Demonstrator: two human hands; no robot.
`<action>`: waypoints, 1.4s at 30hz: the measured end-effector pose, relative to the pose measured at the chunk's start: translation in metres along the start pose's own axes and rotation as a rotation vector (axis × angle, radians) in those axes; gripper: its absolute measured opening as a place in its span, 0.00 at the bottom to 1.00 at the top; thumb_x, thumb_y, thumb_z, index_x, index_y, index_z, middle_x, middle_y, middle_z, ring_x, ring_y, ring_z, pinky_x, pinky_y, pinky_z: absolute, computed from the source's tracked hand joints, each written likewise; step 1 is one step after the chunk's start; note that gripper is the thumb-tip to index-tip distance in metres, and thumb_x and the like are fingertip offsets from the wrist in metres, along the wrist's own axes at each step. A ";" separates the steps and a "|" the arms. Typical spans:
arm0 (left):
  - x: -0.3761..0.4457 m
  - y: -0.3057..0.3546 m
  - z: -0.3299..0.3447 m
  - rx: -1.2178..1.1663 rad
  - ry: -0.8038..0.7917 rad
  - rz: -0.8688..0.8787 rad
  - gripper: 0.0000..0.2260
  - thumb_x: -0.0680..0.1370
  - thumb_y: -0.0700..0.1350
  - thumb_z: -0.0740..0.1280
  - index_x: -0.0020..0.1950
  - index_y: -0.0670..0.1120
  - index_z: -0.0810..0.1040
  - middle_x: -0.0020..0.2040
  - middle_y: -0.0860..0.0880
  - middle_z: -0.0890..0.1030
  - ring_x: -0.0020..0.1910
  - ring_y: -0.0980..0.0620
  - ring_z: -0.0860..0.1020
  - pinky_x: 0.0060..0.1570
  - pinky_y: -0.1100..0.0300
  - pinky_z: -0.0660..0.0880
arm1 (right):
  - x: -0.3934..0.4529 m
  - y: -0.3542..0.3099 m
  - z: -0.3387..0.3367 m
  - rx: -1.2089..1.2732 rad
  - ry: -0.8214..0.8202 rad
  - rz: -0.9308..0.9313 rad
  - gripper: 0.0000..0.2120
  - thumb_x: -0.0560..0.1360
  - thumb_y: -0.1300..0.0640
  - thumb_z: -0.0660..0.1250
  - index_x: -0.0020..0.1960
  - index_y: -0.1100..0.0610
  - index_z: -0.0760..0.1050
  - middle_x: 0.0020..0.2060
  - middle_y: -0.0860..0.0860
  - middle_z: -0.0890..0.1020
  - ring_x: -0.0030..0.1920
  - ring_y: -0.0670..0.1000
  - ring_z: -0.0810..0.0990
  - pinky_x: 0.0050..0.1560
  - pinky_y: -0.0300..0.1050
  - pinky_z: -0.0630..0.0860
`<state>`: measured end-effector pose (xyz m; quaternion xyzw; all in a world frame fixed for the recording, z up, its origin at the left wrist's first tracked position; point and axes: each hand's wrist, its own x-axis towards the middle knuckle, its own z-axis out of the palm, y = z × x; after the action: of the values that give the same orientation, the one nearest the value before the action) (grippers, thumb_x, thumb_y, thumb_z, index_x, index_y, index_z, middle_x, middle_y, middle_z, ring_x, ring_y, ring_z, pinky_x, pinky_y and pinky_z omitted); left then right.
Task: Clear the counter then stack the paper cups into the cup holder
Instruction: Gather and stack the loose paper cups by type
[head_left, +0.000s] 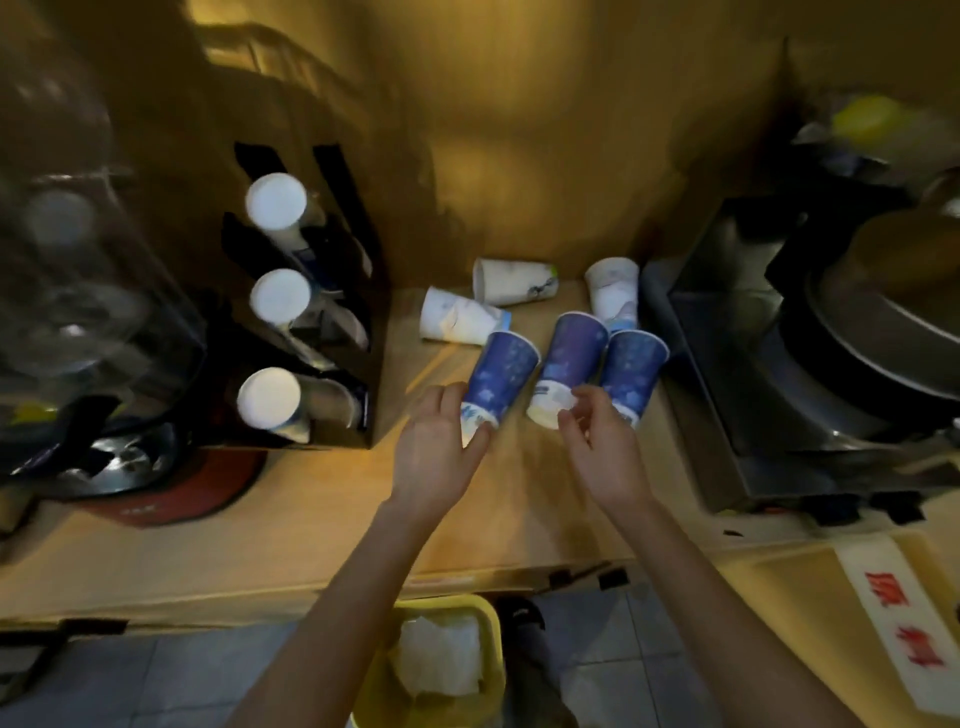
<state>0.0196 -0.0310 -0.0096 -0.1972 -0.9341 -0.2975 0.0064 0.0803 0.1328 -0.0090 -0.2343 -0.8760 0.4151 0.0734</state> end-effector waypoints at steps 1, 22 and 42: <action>0.008 0.002 0.008 0.025 -0.014 0.005 0.22 0.75 0.49 0.64 0.67 0.44 0.65 0.64 0.44 0.73 0.62 0.45 0.71 0.58 0.52 0.71 | 0.009 0.004 0.000 0.033 0.019 0.008 0.15 0.77 0.55 0.60 0.62 0.57 0.67 0.52 0.56 0.80 0.52 0.57 0.78 0.54 0.49 0.73; 0.057 -0.025 0.069 0.095 -0.317 -0.506 0.25 0.72 0.55 0.68 0.62 0.44 0.67 0.58 0.42 0.76 0.57 0.43 0.74 0.50 0.52 0.72 | 0.115 0.032 0.063 0.117 0.027 0.467 0.44 0.71 0.52 0.70 0.74 0.61 0.45 0.70 0.64 0.63 0.66 0.66 0.68 0.67 0.57 0.66; 0.054 -0.023 0.091 -0.449 0.047 -0.492 0.34 0.59 0.34 0.78 0.62 0.38 0.69 0.59 0.38 0.77 0.59 0.42 0.74 0.48 0.66 0.65 | 0.123 0.004 0.013 0.478 -0.080 0.452 0.20 0.70 0.57 0.68 0.60 0.61 0.71 0.38 0.50 0.78 0.35 0.48 0.77 0.31 0.41 0.71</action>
<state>-0.0296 0.0225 -0.0898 0.0447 -0.8645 -0.4930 -0.0876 -0.0305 0.1836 -0.0284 -0.3823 -0.6818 0.6237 -0.0018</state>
